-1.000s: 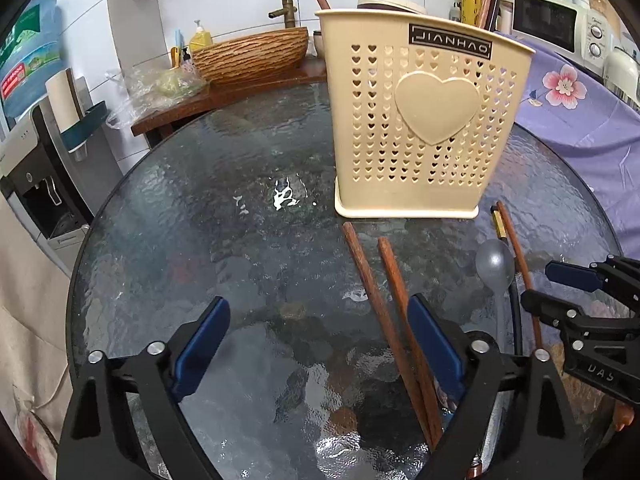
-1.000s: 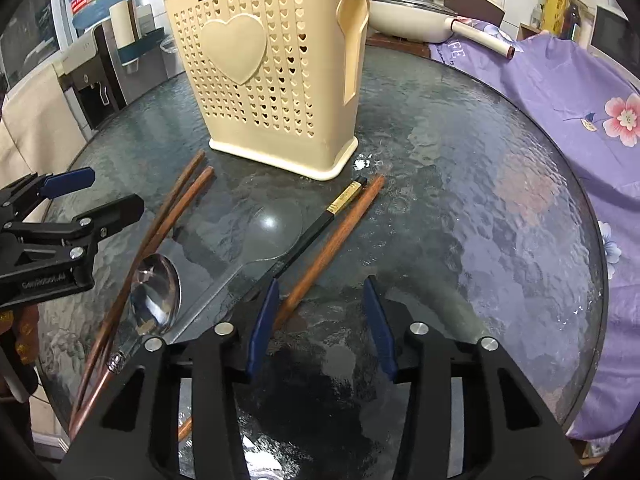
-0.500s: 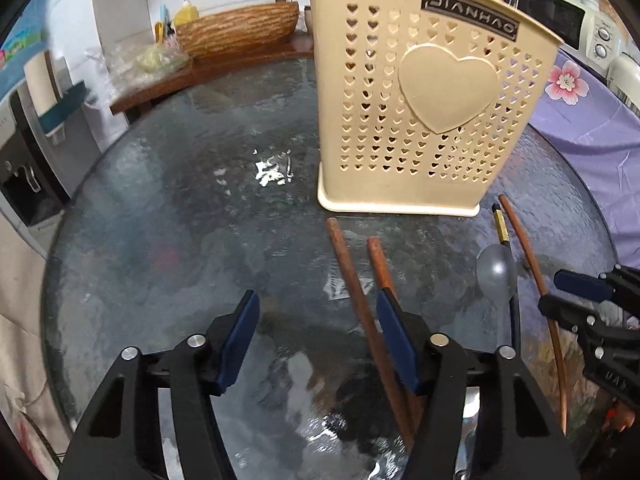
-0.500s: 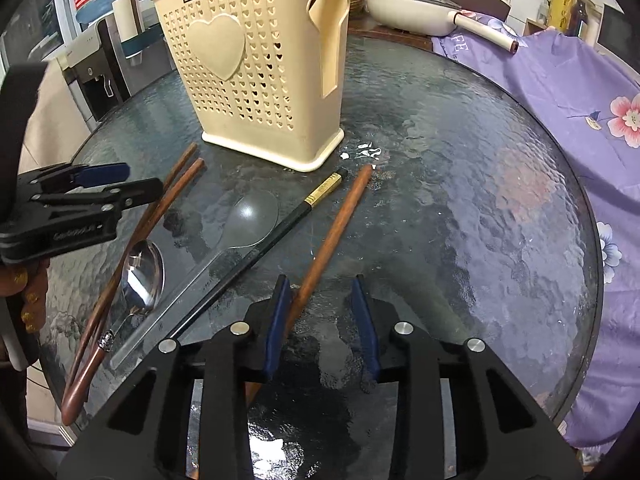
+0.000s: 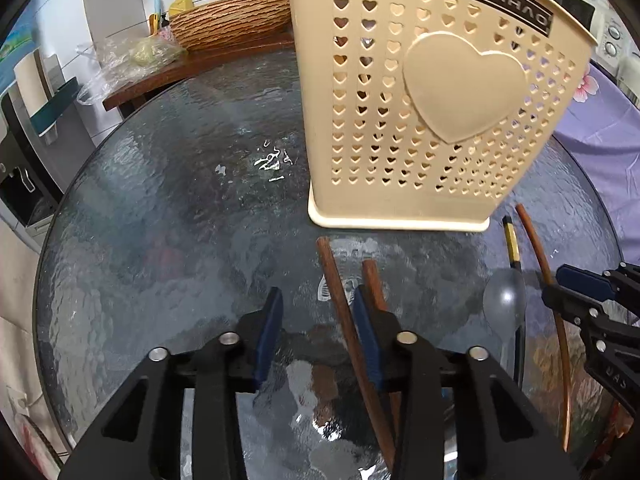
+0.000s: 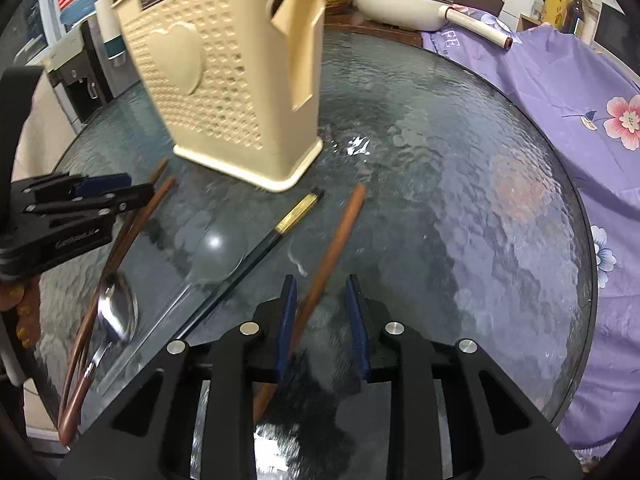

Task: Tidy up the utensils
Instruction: 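Grasp a brown chopstick with the left tool while the right tool grasps another brown chopstick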

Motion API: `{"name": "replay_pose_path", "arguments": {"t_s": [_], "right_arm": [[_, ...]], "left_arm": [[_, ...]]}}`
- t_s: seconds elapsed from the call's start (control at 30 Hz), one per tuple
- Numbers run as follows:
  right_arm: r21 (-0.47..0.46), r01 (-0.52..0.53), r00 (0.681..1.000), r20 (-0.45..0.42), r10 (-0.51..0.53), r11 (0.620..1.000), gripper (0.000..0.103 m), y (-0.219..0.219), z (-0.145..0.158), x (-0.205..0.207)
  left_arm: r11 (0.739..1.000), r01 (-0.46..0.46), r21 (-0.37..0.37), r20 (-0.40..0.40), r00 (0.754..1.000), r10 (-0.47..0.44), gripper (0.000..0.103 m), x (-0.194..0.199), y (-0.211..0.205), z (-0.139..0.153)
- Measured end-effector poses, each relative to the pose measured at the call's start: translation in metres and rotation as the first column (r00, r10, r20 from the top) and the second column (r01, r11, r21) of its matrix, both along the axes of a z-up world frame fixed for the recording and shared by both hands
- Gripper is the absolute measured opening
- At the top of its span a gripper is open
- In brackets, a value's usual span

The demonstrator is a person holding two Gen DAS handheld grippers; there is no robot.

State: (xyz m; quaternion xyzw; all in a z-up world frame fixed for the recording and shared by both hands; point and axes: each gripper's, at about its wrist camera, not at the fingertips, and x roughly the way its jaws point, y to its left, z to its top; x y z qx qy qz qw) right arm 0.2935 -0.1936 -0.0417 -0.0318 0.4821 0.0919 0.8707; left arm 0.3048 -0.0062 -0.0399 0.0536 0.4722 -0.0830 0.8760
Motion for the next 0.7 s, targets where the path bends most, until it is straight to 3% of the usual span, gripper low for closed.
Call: {"name": "replay_pose_path", "arguments": {"t_s": [0.27,0.43,0.7], "right_arm": [[0.022,0.066,0.997,-0.033,-0.066,0.998,0.019,-0.005,0.0,0.043],[0.013,0.099,0.995,-0.029,-0.099,0.995,0.012,-0.007,-0.002,0.055],[0.06,0.128,0.992,-0.018,-0.128,0.99,0.008,-0.015,-0.004,0.059]], "left_arm": [[1.0,0.001,0.009,-0.009,1.0,-0.001,0.017,0.011,-0.008,0.0],[1.0,0.0,0.021,-0.009,1.0,0.0,0.012,0.01,-0.013,-0.001],[1.0,-0.028,-0.013,-0.002,1.0,0.028,0.009,0.008,-0.008,-0.002]]}}
